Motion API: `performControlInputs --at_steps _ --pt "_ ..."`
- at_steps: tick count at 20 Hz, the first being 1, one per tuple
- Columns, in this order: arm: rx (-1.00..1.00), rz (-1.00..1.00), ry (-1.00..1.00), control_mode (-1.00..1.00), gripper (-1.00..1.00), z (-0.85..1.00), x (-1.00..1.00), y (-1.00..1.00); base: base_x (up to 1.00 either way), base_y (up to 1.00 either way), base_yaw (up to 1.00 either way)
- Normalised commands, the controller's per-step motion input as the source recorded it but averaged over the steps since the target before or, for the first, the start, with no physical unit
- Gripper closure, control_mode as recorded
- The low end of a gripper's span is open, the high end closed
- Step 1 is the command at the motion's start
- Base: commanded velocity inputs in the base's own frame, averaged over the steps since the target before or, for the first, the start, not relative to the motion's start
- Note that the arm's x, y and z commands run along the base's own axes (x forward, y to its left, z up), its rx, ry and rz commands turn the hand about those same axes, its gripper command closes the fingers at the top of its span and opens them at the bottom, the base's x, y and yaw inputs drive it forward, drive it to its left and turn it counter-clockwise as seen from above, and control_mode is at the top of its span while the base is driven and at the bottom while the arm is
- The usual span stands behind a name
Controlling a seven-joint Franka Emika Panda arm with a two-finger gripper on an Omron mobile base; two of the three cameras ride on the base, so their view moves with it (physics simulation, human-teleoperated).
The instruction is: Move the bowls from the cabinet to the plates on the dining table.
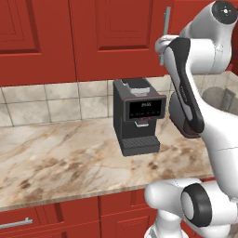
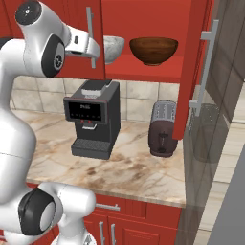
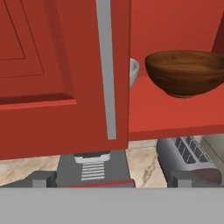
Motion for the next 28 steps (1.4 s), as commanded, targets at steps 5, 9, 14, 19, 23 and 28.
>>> performControlInputs --at_steps 5,9,14,19,23,28 --pt "0.06 0.0 0.0 -1.0 -1.0 0.0 0.09 0.03 0.0 0.0 0.0" --pt "0.03 0.0 0.0 -1.0 -1.0 0.0 0.08 0.05 0.0 0.0 0.0" --pt "0.0 0.0 0.0 -1.0 -1.0 0.0 0.16 0.1 0.0 0.0 0.0" --pt "0.0 0.0 0.0 -1.0 -1.0 0.0 0.25 0.2 0.0 0.0 0.0" --pt "0.0 0.0 0.0 -1.0 -1.0 0.0 0.25 0.29 0.0 0.0 0.0" --pt "0.0 0.0 0.0 -1.0 -1.0 -0.08 0.41 -0.04 0.0 0.0 0.0"
